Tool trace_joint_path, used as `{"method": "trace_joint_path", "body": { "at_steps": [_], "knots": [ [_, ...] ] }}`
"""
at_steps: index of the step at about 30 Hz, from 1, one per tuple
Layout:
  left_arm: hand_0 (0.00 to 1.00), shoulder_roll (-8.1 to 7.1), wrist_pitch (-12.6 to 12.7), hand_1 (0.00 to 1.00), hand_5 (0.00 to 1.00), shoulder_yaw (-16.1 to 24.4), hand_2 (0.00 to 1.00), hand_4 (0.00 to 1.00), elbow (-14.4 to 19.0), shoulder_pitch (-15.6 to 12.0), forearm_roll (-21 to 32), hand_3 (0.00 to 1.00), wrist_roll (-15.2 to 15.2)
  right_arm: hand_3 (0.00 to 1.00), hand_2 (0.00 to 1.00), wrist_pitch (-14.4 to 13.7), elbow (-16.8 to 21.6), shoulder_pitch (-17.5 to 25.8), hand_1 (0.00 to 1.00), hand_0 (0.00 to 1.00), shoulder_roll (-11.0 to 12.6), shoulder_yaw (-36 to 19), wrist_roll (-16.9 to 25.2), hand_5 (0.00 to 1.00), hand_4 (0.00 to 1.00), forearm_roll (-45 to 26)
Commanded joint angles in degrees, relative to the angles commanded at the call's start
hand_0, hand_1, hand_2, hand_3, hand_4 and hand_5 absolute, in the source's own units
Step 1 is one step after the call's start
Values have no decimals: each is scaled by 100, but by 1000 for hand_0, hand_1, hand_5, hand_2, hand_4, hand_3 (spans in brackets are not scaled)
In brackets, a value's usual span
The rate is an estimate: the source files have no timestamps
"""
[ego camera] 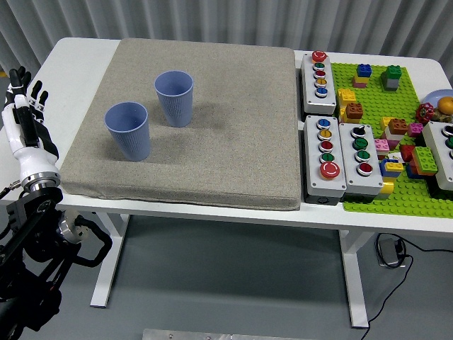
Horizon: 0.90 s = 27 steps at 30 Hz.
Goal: Pick cup pour cup place
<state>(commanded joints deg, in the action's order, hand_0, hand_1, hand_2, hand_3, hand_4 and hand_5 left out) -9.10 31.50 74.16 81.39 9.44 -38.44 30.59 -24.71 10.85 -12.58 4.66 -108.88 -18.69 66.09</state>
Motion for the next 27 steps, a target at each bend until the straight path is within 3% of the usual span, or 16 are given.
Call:
{"method": "trace_joint_path", "body": {
  "at_steps": [13,27],
  "knots": [
    [842,-24,-8,869,839,46,904,882,22,74,66,844,-9,539,493,13,3,-28,548,669,13,82,64,256,2,-120],
    [842,-66,-19,868,817,-38,903,894,70,-25,56,842,-22,538,493,236,38,149,548,669,18,21,-110,247,2,118]
  ]
}}
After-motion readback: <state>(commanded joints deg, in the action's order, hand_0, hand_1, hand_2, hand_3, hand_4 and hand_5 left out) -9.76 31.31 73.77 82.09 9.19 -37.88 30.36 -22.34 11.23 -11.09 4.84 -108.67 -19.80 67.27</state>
